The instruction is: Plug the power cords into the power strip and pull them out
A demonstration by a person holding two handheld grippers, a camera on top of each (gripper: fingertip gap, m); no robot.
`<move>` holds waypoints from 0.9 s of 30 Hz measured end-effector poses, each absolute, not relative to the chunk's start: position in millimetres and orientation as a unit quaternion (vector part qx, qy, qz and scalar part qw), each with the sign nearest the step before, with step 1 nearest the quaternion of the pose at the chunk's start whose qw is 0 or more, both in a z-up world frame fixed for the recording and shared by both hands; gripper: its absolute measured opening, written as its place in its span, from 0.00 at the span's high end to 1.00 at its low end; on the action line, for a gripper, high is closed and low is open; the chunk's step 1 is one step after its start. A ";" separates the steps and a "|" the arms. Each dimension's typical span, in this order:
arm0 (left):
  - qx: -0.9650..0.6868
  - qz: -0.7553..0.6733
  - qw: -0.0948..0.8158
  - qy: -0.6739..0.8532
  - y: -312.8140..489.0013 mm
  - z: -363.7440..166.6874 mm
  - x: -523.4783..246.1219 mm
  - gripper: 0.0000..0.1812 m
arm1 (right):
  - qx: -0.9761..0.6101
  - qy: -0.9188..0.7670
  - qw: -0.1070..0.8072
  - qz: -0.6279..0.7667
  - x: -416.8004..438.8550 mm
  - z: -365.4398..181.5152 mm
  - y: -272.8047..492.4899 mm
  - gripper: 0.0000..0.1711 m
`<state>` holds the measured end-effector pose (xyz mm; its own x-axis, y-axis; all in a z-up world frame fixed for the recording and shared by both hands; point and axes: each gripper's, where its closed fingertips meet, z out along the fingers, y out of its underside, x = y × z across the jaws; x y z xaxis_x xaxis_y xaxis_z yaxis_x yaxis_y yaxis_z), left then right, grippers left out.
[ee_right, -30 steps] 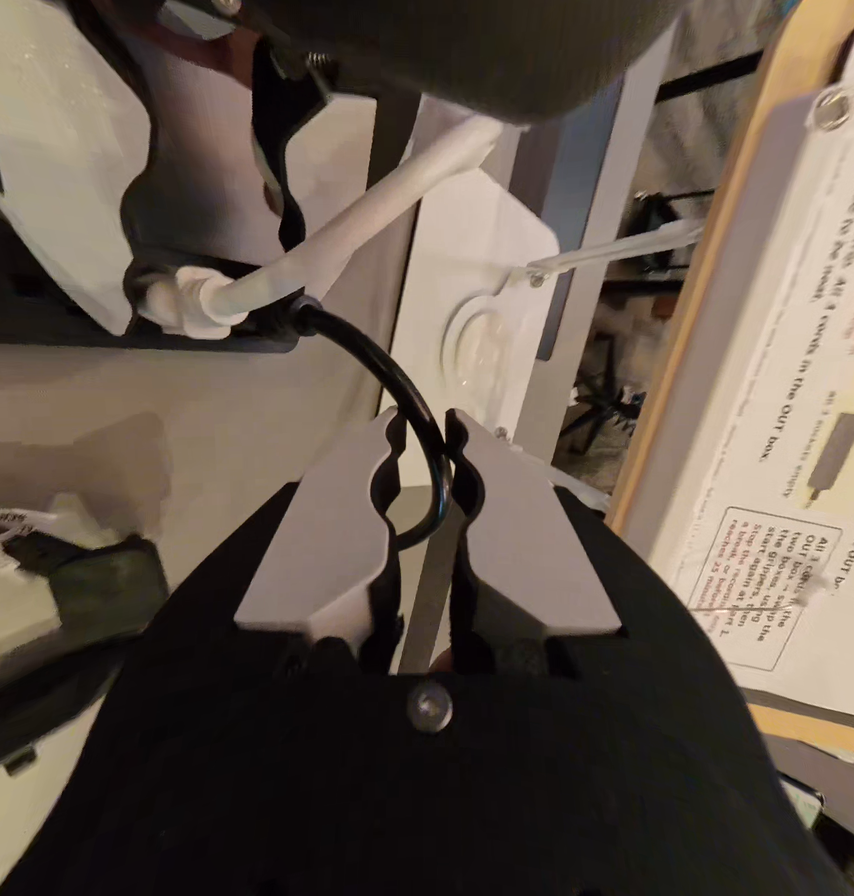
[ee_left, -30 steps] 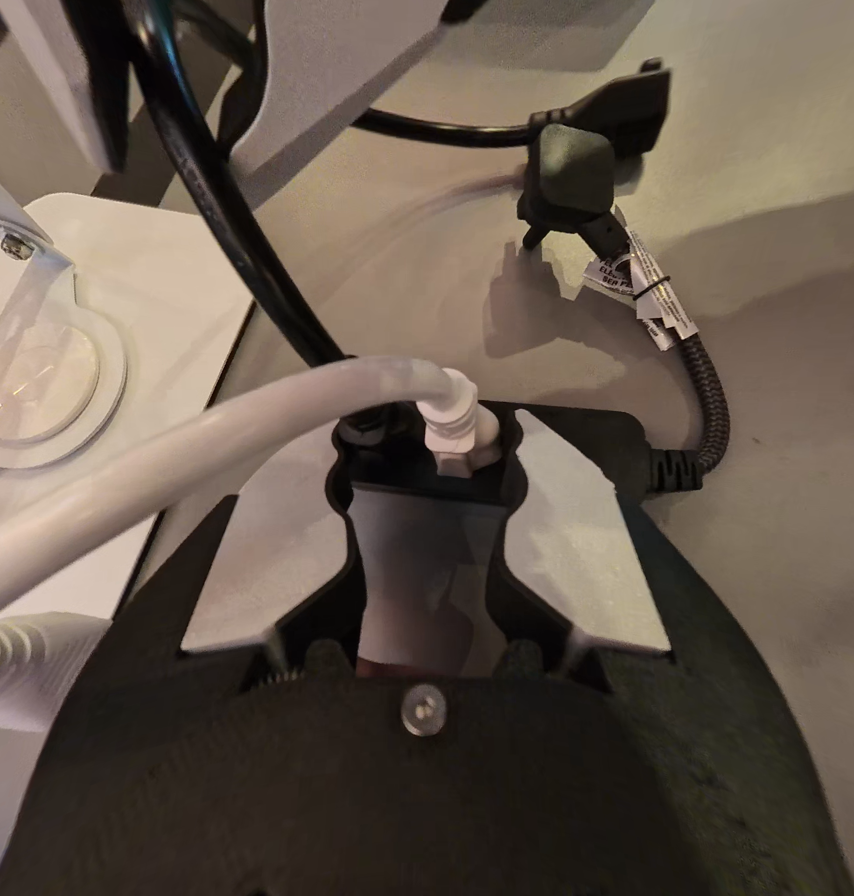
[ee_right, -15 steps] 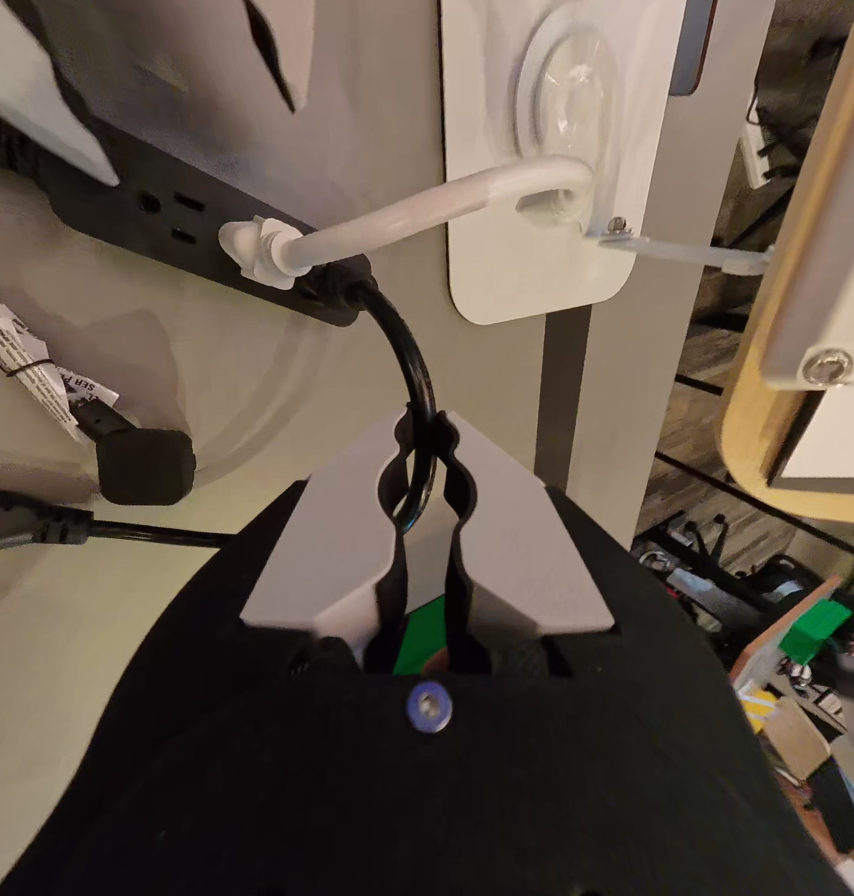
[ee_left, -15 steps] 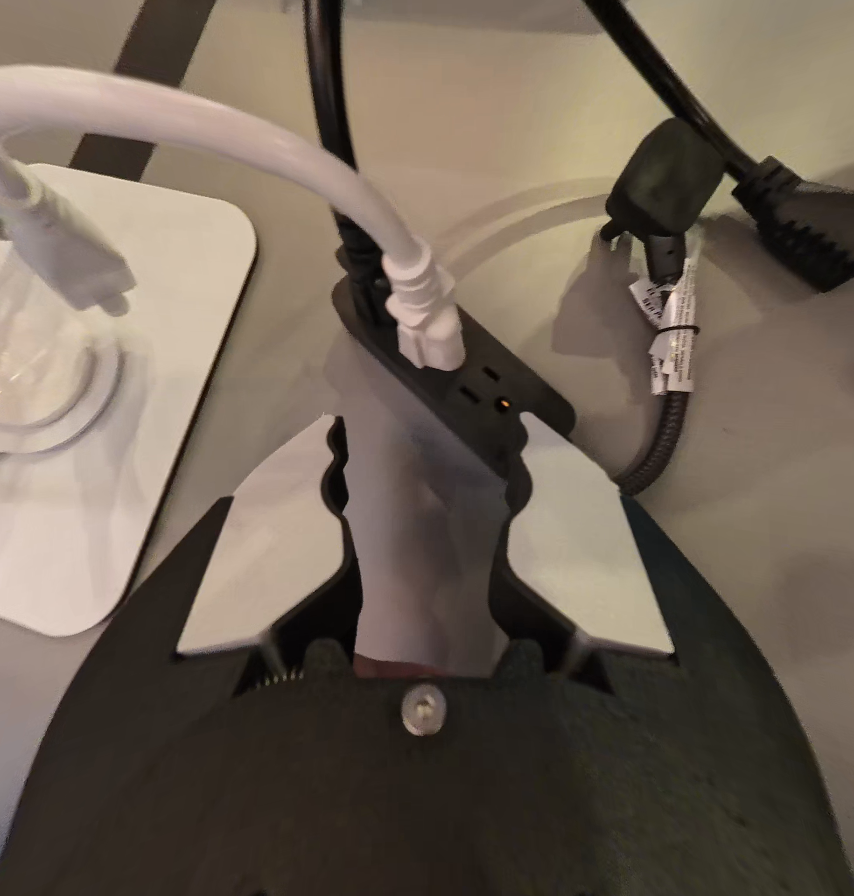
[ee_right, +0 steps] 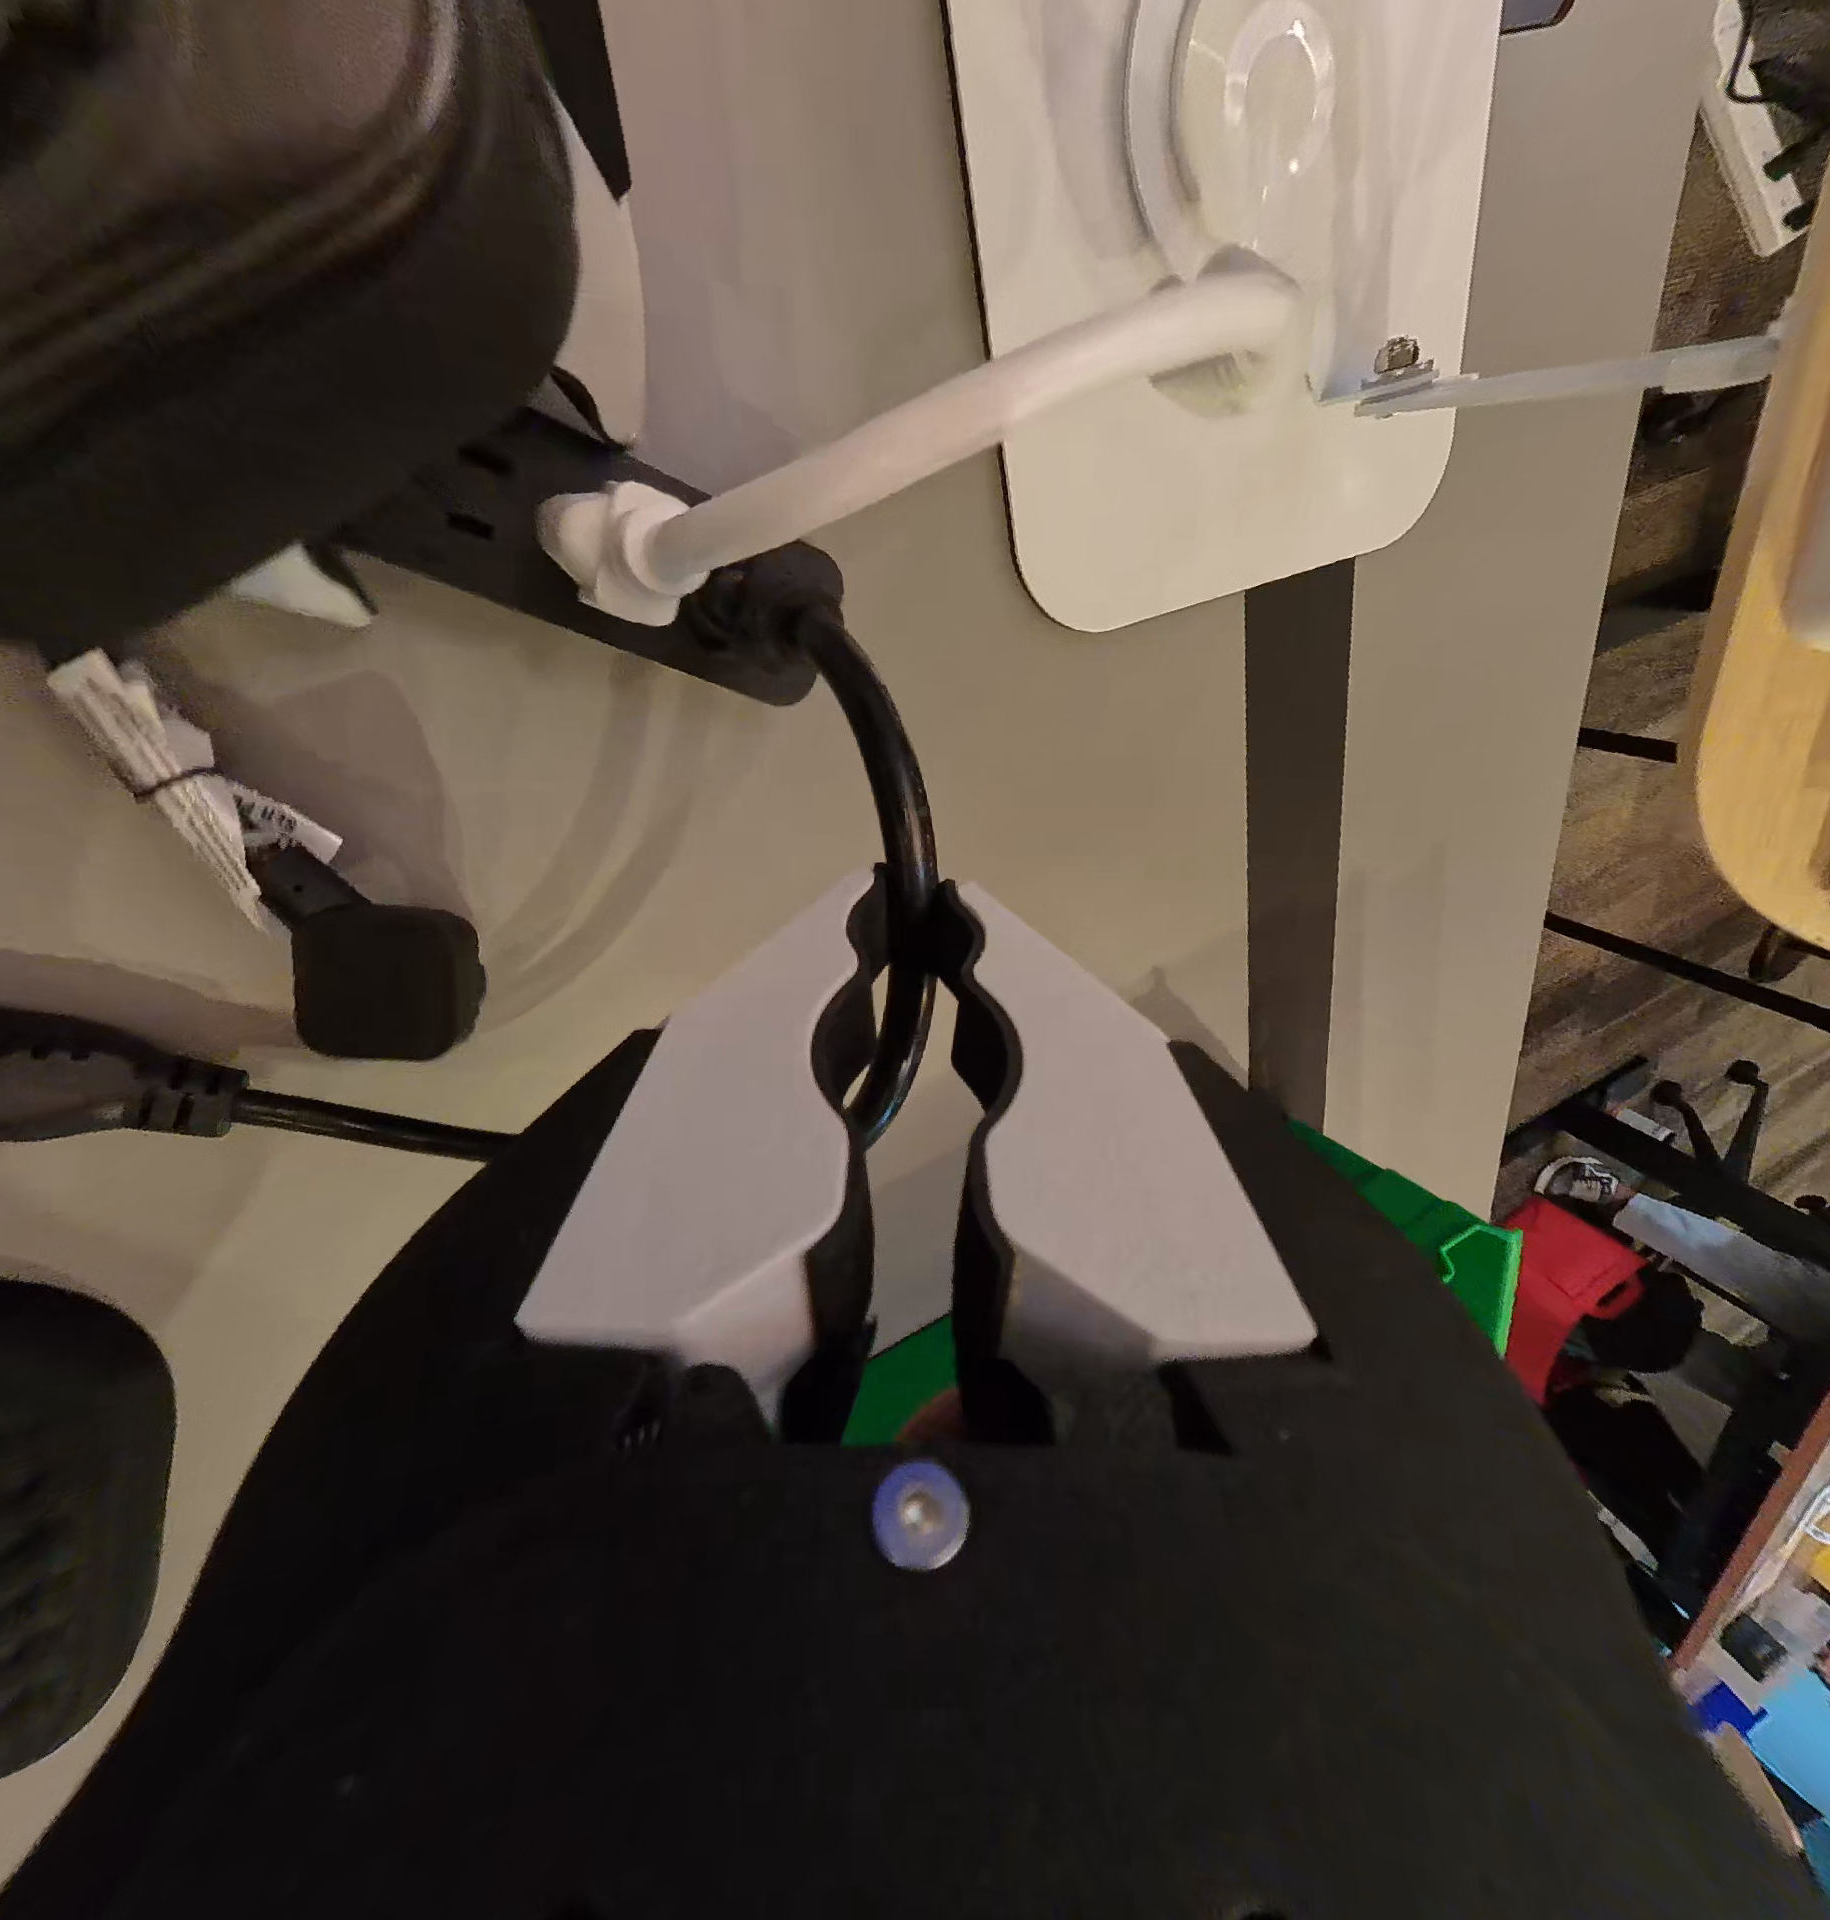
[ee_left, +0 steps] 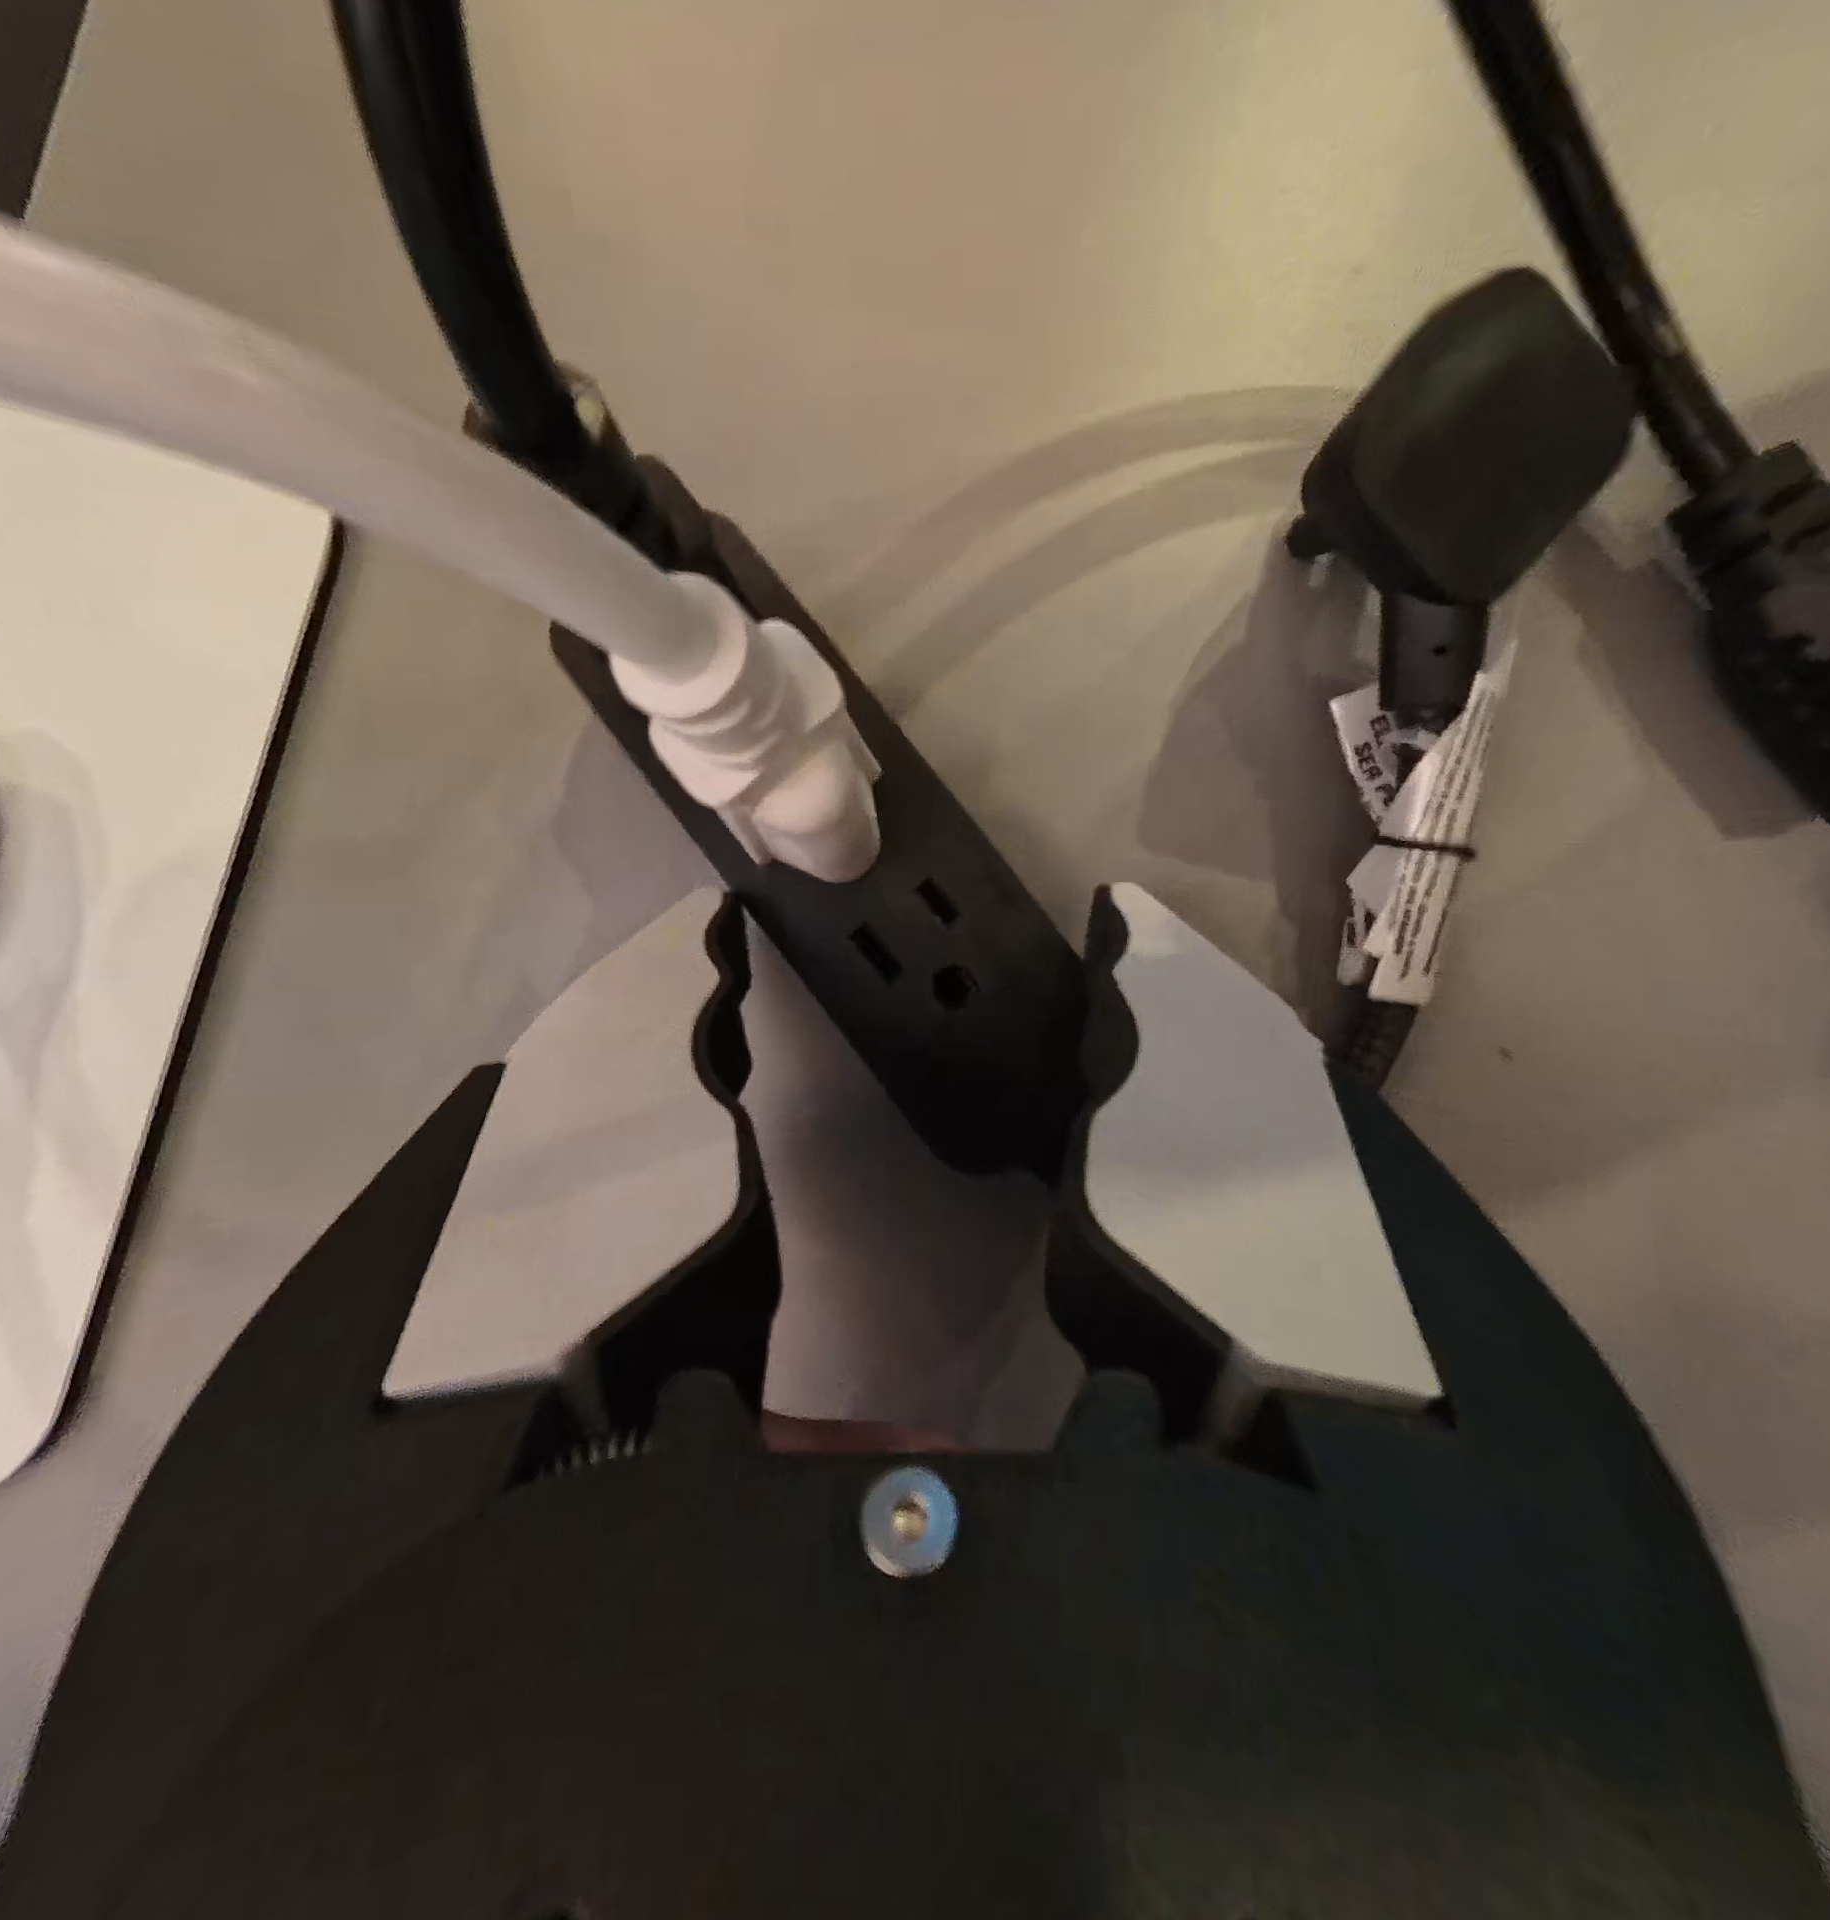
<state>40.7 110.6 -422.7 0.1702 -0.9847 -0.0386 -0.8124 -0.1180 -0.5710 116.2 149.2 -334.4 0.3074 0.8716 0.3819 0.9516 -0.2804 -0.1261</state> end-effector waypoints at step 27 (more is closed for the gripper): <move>-0.699 -0.189 0.284 0.628 134.0 -421.9 17.7 0.77 | -0.648 -0.718 0.253 -0.004 58.9 -297.2 104.3 0.78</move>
<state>17.7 134.0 -421.9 0.1390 -0.9859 -0.0937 -0.7710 -0.0484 -0.6349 58.9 104.3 -297.2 -0.0319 0.9287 0.3693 0.9333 0.1600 -0.3216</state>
